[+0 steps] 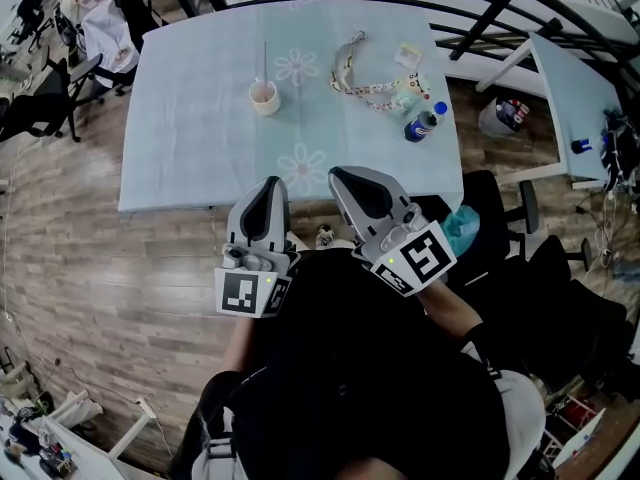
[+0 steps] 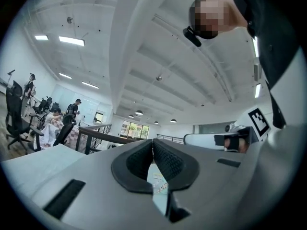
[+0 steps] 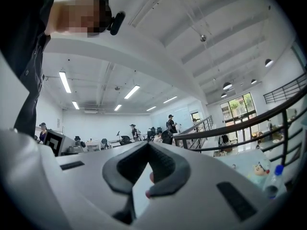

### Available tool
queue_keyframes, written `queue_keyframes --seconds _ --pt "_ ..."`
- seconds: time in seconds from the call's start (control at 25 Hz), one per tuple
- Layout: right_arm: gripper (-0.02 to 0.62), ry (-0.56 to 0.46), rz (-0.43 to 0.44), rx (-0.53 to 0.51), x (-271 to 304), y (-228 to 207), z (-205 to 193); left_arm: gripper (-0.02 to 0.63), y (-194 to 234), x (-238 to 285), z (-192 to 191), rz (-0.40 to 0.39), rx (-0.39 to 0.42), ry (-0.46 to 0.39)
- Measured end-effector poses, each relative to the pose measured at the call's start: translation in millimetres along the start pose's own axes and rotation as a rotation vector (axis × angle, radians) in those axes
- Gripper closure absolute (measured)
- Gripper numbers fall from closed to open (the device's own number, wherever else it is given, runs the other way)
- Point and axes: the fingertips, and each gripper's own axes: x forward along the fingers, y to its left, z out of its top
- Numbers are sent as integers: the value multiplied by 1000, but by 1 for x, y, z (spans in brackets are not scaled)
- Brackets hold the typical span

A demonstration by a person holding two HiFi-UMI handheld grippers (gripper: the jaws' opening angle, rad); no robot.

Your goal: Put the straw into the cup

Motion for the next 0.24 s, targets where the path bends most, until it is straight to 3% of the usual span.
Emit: queue_keyframes --seconds 0.24 --pt "588 1 6 -3 8 0 -3 591 7 4 5 -11 27 -20"
